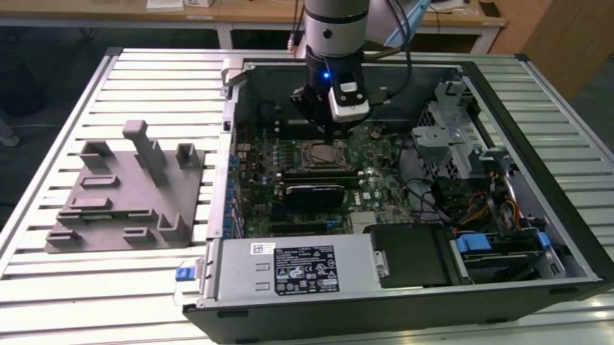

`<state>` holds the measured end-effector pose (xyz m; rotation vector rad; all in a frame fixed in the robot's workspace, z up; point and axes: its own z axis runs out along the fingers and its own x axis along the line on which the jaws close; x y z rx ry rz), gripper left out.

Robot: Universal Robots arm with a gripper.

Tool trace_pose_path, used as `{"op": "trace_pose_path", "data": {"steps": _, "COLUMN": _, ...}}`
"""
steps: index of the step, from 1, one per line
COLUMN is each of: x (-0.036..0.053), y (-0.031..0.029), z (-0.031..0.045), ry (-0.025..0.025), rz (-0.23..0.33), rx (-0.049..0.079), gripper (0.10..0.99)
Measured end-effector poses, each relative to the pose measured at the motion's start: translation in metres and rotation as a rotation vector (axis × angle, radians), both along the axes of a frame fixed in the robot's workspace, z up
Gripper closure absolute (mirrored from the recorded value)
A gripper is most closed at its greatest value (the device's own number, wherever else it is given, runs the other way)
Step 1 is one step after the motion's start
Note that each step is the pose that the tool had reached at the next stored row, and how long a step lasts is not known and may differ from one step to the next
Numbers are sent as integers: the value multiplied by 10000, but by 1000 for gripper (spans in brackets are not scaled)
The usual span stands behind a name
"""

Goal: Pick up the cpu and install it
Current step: 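Install the second cpu locking lever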

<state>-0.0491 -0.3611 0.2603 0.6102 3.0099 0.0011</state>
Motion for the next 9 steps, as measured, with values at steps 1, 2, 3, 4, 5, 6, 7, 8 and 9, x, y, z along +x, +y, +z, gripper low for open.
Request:
{"op": "trace_pose_path", "data": {"steps": 1, "x": 0, "y": -11, "z": 0, "ry": -1, "rz": 0, "rx": 1, "gripper": 980}}
{"op": "trace_pose_path", "data": {"steps": 2, "x": 0, "y": -23, "z": -1, "ry": -1, "rz": 0, "rx": 1, "gripper": 980}}
{"op": "trace_pose_path", "data": {"steps": 3, "x": 0, "y": -36, "z": -1, "ry": 0, "rz": 0, "rx": 1, "gripper": 980}}
{"op": "trace_pose_path", "data": {"steps": 4, "x": -1, "y": -50, "z": -3, "ry": -1, "rz": 0, "rx": 2, "gripper": 980}}
{"op": "trace_pose_path", "data": {"steps": 5, "x": -2, "y": -64, "z": -5, "ry": -1, "rz": 0, "rx": 2, "gripper": 980}}
{"op": "trace_pose_path", "data": {"steps": 6, "x": -2, "y": -76, "z": -7, "ry": -1, "rz": 0, "rx": 3, "gripper": 980}}
{"op": "trace_pose_path", "data": {"steps": 7, "x": -3, "y": -88, "z": -9, "ry": 0, "rz": 0, "rx": 1, "gripper": 980}}
{"op": "trace_pose_path", "data": {"steps": 8, "x": -4, "y": -98, "z": -12, "ry": 0, "rz": 0, "rx": 1, "gripper": 980}}
{"op": "trace_pose_path", "data": {"steps": 9, "x": -4, "y": -105, "z": -15, "ry": -1, "rz": 0, "rx": 2, "gripper": 980}}
